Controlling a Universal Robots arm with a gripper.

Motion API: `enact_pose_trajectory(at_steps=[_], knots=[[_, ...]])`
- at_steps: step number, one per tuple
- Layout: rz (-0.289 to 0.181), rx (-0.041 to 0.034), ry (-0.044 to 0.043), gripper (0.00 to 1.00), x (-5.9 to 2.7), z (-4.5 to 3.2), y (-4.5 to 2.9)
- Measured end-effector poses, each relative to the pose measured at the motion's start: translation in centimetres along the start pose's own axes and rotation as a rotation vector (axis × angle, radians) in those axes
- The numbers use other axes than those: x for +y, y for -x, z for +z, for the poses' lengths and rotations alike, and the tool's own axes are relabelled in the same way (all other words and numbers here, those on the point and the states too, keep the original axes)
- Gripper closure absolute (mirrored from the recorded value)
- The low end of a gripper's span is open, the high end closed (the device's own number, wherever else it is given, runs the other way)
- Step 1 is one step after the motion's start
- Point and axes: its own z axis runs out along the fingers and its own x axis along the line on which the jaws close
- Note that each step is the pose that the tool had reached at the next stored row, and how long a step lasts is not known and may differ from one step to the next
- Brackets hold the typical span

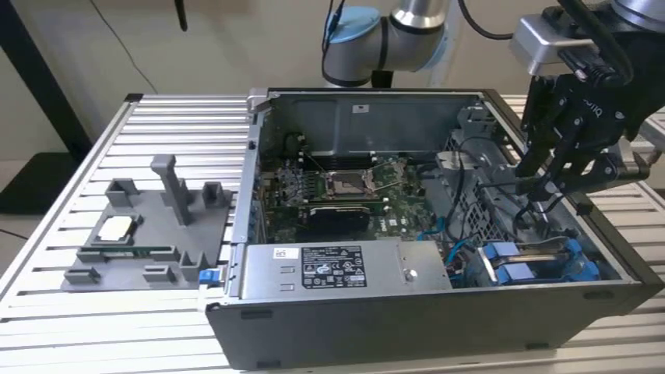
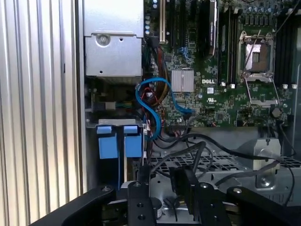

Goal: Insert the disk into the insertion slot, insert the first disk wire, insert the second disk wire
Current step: 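Insert the first disk wire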

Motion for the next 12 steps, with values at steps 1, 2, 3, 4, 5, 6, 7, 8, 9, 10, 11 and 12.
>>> enact_pose_trajectory(at_steps=[1, 2, 3, 4, 5, 6, 7, 8, 9, 10, 11, 12], knots=[[-0.001, -0.0004, -0.0093, 0.6, 0.04, 0.04, 0.06], [-0.002, -0.0009, -0.0188, 0.6, 0.14, 0.13, 0.13], [-0.003, -0.0009, -0.0265, 0.6, 0.28, 0.21, 0.22], [-0.004, -0.0008, -0.0328, 0.6, 0.47, 0.33, 0.34], [-0.005, -0.0006, -0.0383, 0.6, 0.66, 0.46, 0.5], [-0.006, -0.0006, -0.0437, 0.6, 0.82, 0.59, 0.67], [-0.007, -0.0008, -0.05, 0.6, 0.89, 0.7, 0.84], [-0.011, -0.001, -0.0575, 0.6, 0.91, 0.79, 0.98], [-0.017, -0.0004, -0.0653, 0.6, 0.92, 0.86, 1.08], [-0.023, 0.002, -0.0728, 0.6, 0.91, 0.91, 1.16], [-0.027, 0.0068, -0.0781, 0.6, 0.92, 0.92, 1.2], [-0.029, 0.0119, -0.0802, 0.6, 0.93, 0.93, 1.21]])
